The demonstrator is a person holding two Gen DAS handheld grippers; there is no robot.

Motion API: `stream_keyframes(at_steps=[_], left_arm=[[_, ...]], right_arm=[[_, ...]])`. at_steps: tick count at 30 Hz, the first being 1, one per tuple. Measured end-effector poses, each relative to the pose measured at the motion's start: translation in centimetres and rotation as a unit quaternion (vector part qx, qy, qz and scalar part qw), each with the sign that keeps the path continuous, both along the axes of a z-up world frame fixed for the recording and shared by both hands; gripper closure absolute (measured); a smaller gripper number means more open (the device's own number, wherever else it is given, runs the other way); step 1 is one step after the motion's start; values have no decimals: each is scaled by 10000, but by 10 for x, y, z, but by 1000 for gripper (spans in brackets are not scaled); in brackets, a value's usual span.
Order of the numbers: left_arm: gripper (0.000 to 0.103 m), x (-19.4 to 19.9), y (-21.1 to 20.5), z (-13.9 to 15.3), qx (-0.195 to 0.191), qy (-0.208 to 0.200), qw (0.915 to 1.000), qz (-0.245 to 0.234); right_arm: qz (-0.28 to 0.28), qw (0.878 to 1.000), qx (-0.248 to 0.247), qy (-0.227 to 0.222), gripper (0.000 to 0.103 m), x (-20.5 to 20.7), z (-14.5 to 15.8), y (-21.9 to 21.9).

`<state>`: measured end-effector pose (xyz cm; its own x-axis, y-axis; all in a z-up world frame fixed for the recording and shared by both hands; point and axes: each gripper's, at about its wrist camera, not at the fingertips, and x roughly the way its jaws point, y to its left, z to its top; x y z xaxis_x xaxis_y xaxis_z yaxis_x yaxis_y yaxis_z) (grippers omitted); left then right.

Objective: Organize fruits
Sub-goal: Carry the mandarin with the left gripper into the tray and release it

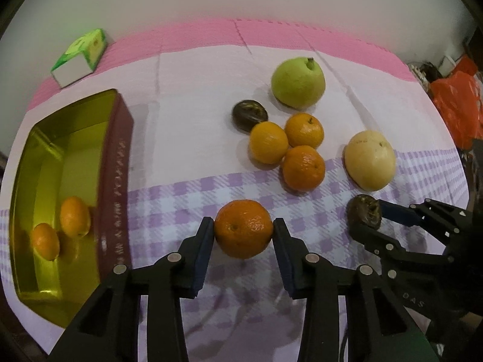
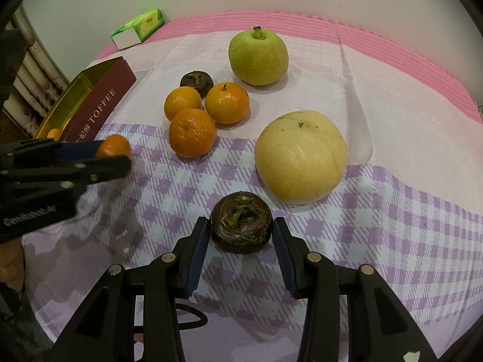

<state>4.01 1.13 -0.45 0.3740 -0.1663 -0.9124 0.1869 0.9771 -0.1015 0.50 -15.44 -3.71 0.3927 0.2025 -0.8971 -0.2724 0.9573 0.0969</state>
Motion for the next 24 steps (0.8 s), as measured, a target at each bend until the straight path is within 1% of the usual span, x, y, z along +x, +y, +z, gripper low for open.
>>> stream_keyframes(at_steps=[8,13,19,24], left_arm=[[62,-6,32,24,-68,-199,9994,289],[62,-6,64,35,-38,-277,9974,666],[62,-7,108,37,88,-297,9927,1169],[62,-12,140,30,144,-192,9880,1526]], right_arm=[[-4,10000,6,1,63,0,0,0],[1,10000,-5,-3,63,0,0,1],[-1,10000,-8,-3,63,1,0,1],[3,10000,-19,-10,63,2,0,2]])
